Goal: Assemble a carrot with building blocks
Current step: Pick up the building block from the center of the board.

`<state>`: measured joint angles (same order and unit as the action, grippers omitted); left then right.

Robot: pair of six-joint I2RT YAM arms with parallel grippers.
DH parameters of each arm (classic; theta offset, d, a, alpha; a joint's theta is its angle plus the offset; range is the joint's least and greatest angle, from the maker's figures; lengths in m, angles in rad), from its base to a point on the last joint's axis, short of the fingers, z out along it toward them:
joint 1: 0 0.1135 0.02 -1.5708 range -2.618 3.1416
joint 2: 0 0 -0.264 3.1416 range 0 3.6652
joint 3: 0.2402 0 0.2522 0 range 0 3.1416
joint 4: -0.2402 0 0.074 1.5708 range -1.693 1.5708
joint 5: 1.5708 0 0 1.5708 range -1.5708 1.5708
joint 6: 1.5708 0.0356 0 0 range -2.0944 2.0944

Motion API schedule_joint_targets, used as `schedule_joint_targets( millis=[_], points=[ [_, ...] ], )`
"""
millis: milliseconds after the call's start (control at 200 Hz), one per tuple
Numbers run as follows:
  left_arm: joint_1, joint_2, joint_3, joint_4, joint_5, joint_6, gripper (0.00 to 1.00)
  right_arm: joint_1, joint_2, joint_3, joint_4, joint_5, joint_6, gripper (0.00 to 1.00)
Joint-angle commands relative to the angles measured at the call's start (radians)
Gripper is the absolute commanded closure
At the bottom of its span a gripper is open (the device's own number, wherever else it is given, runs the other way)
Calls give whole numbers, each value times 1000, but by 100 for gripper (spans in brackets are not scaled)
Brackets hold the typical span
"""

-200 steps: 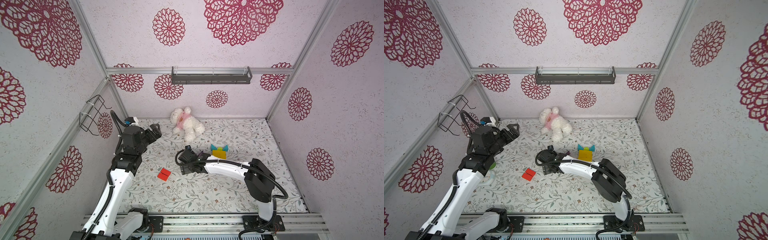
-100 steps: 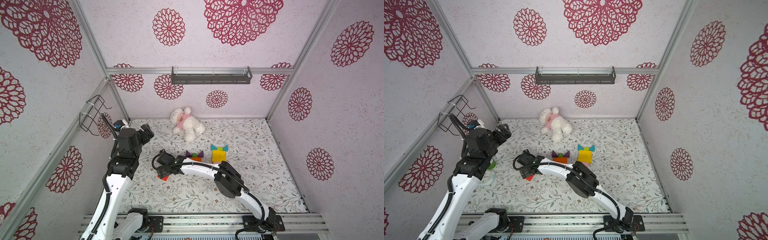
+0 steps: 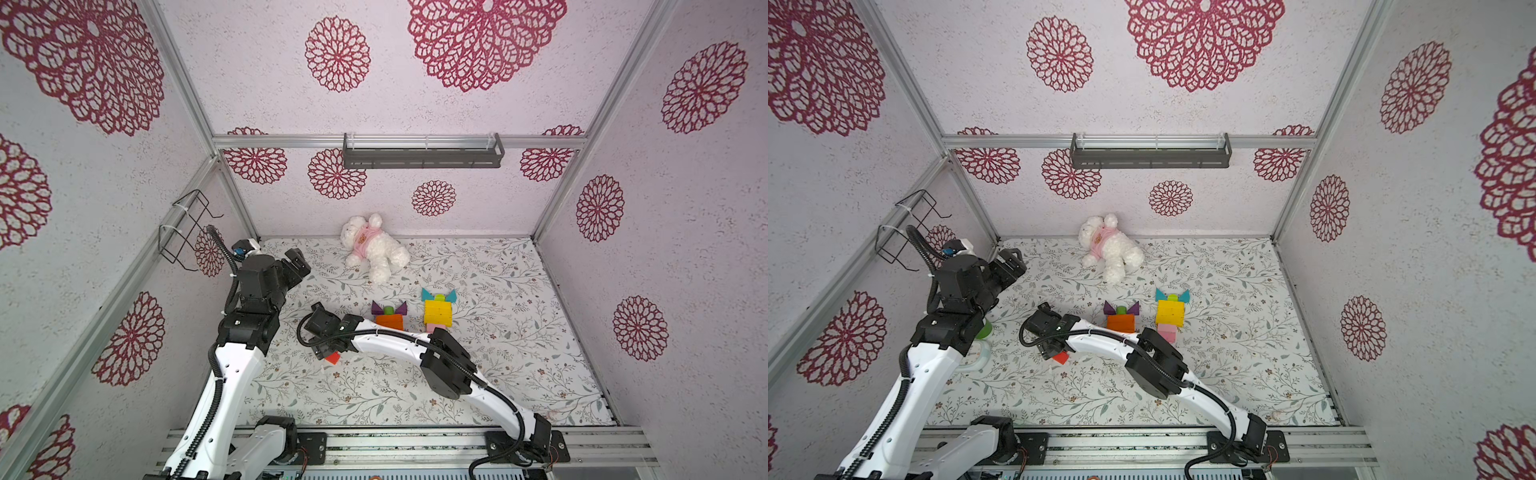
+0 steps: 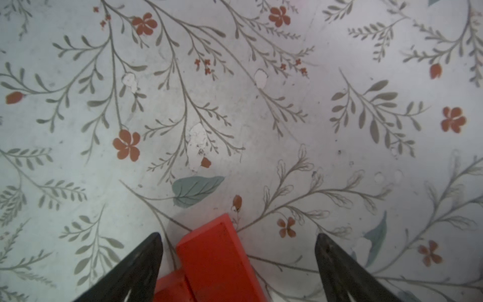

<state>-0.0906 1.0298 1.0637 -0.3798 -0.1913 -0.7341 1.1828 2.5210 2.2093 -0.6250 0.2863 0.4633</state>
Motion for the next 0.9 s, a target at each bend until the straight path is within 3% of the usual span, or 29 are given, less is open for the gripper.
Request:
schedule_joint_targets(
  millis=[0,195,455,706,896],
  points=[
    [7,9,-8,7,5,-10,3,11,-78,-105,-74,43,-27,8],
    [7,8,-10,9,7,-8,3,15,-190,-283,-15,19,-6,9],
    [8,27,-9,13,33,-5,3,14,-266,-331,6,-43,-15,9],
    [8,40,-10,19,51,-8,3,7,-250,-330,-90,-42,182,6],
    [8,43,-10,20,69,-13,3,11,-287,-388,-71,-54,244,13]
  ],
)
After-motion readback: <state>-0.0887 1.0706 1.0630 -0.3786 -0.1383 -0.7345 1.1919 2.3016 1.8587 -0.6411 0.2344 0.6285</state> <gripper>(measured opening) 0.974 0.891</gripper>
